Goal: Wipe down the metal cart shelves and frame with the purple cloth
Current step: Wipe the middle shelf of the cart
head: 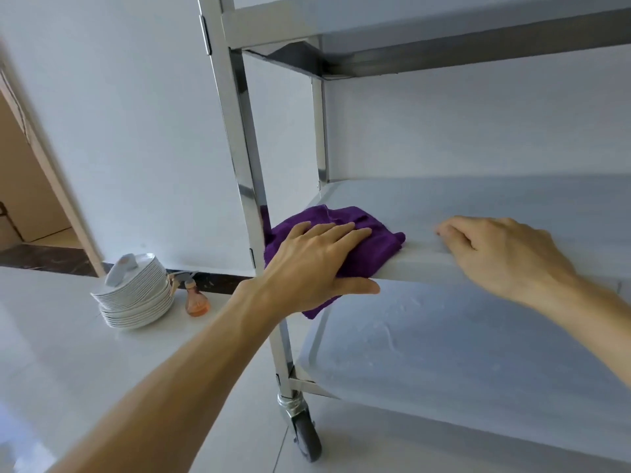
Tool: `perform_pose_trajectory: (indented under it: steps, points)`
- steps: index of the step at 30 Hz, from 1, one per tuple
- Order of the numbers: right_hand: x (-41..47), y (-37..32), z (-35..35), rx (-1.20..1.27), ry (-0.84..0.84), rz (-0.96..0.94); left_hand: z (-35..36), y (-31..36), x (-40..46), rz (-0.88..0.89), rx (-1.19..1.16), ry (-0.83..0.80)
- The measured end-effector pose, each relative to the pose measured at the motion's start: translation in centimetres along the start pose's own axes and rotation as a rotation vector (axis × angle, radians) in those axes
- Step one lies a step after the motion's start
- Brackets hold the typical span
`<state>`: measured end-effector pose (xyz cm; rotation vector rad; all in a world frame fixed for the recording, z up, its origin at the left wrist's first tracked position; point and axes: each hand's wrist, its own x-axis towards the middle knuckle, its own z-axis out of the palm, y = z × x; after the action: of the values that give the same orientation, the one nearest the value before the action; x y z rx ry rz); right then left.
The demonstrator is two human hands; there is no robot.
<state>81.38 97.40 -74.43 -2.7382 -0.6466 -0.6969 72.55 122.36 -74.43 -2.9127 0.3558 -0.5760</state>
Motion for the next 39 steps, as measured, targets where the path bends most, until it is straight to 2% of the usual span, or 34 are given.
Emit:
perform_pose_trajectory:
  steps: [7, 11, 13, 20, 26, 28, 32, 36, 39]
  points:
    - [-0.6, -0.3, -0.5, 0.008, -0.02, -0.005, -0.5, 0.6, -2.8, 0.149, -0.032, 0.112]
    - [-0.8, -0.7, -1.1, 0.015, -0.041, 0.003, -1.0, 0.8, -3.3, 0.165, -0.184, 0.31]
    - [-0.9, -0.9, -1.1, 0.009, -0.044, 0.003, -1.3, 1.0, -3.3, 0.156, -0.207, 0.329]
    - [-1.0, -0.6, -1.1, -0.002, -0.035, -0.008, -3.3, 0.9, -2.7, -0.138, -0.482, 0.404]
    - [-0.6, -0.6, -0.7, 0.003, -0.016, -0.011, -5.2, -1.9, -7.5, -0.319, -0.789, 0.405]
    - [-0.6, -0.6, -0.7, 0.005, -0.012, -0.018, -5.1, -3.0, -9.5, -0.417, -0.774, 0.389]
    - [-0.6, -0.9, -0.8, 0.004, -0.014, -0.013, -3.8, -5.5, -12.5, -0.68, -0.546, 0.329]
    - [-0.6, -0.9, -0.7, -0.002, -0.013, 0.005, -2.0, -6.5, -12.5, -0.909, -0.55, 0.465]
    - [-0.6, -0.7, -0.5, -0.015, -0.005, 0.005, -0.7, -5.1, -10.4, -0.908, -0.633, 0.547]
